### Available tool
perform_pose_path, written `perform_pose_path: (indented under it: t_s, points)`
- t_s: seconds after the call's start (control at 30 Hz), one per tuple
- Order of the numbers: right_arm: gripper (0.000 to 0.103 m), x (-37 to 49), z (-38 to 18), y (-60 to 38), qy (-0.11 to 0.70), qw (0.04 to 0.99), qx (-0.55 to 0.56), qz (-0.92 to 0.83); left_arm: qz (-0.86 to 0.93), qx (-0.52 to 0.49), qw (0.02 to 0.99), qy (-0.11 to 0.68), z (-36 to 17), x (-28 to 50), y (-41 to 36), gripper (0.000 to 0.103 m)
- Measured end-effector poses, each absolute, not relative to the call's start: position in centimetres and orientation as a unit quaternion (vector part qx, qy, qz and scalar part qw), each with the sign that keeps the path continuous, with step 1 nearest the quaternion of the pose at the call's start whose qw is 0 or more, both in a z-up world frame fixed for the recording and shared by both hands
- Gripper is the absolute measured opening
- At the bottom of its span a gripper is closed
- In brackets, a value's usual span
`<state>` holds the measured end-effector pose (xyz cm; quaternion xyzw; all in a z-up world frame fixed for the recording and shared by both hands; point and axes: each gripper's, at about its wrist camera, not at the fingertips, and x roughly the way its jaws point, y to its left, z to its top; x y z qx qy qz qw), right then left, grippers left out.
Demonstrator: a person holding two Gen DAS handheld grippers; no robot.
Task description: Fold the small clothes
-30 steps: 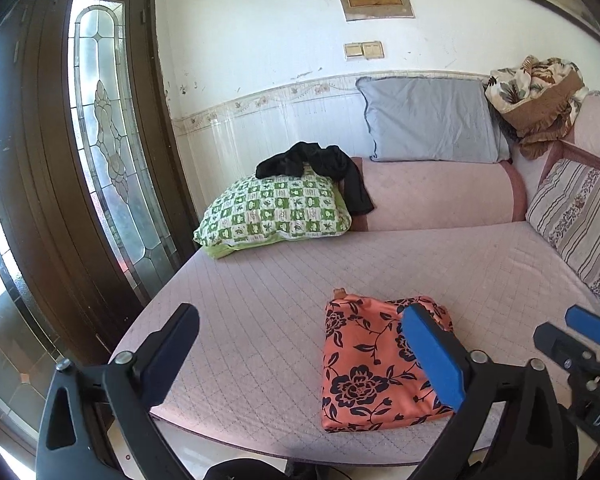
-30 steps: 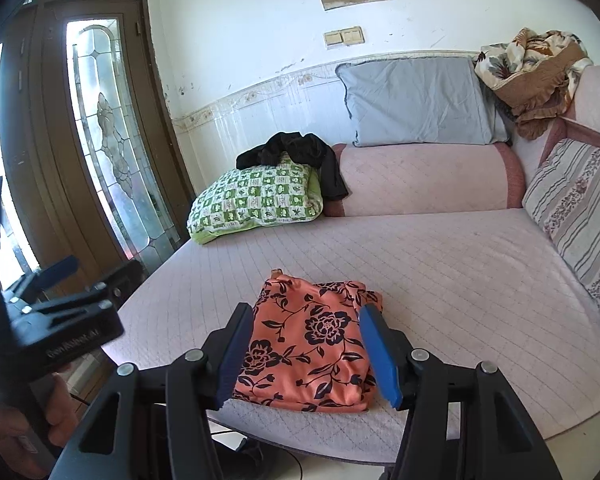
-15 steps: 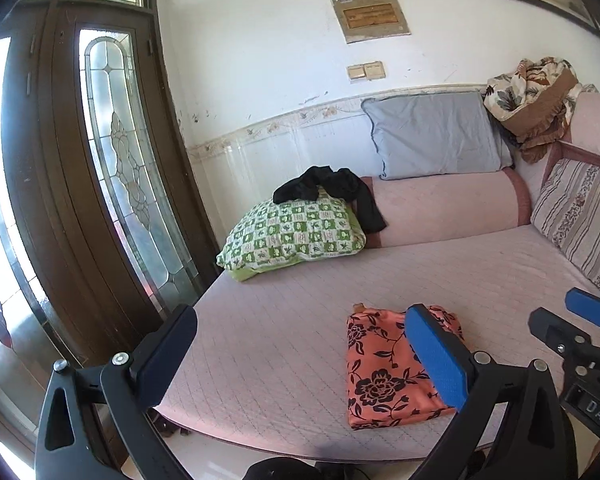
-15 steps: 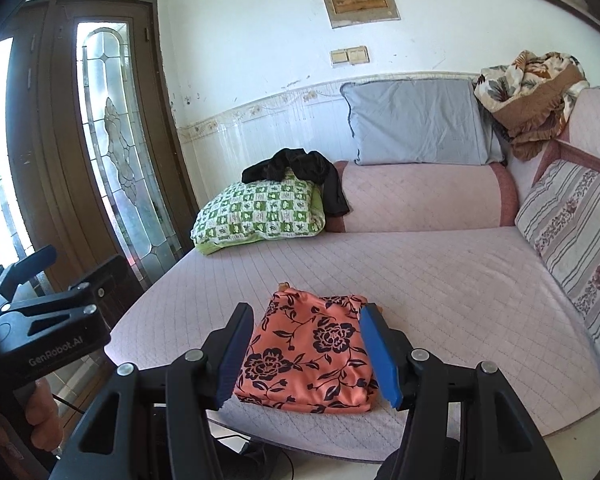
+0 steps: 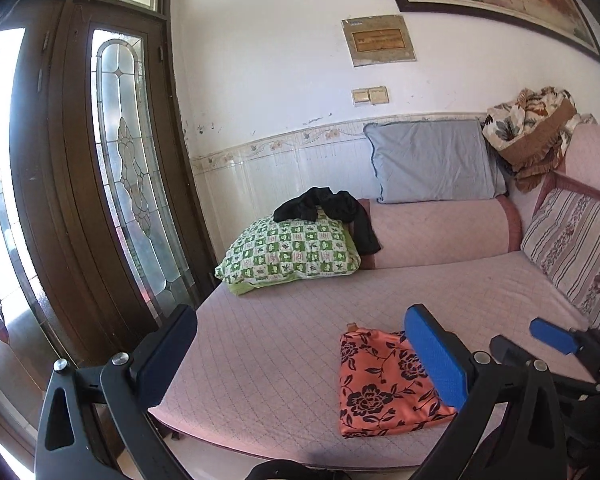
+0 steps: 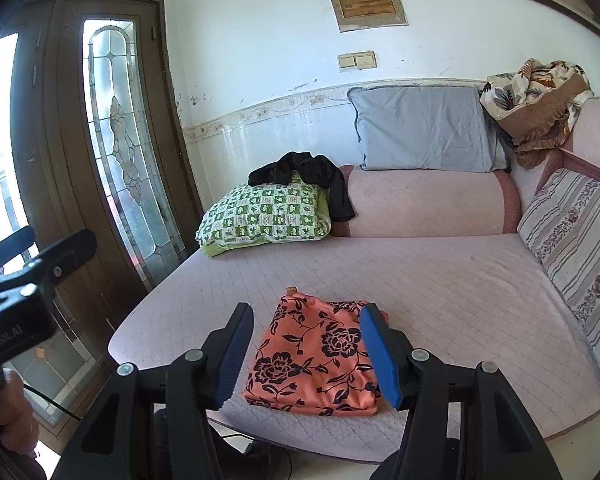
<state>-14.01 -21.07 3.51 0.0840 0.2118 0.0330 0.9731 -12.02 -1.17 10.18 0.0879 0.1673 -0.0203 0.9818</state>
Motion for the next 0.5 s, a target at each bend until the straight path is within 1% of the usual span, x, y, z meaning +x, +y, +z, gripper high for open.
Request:
perform_pose_path:
  t_s: [0.1, 0.27, 0.5]
  points:
    - [0.06, -13.9, 3.7, -21.2, 0.209, 0.973, 0.088, 0.036, -0.018, 0.081, 0.982, 0.168, 10.9, -12.0, -1.2, 0.103]
    - [0.06, -13.7, 4.2, -21.7, 0.204, 0.974, 0.092, 0.04, -0.019, 0.061, 0.988, 0.138, 11.2, -12.3, -1.0, 0.103]
    - [0.06, -13.5, 3.1, -22.0, 0.211, 0.971, 0.101, 0.04, -0.03, 0.064, 0.986, 0.149, 10.0, -11.3, -2.0, 0.103]
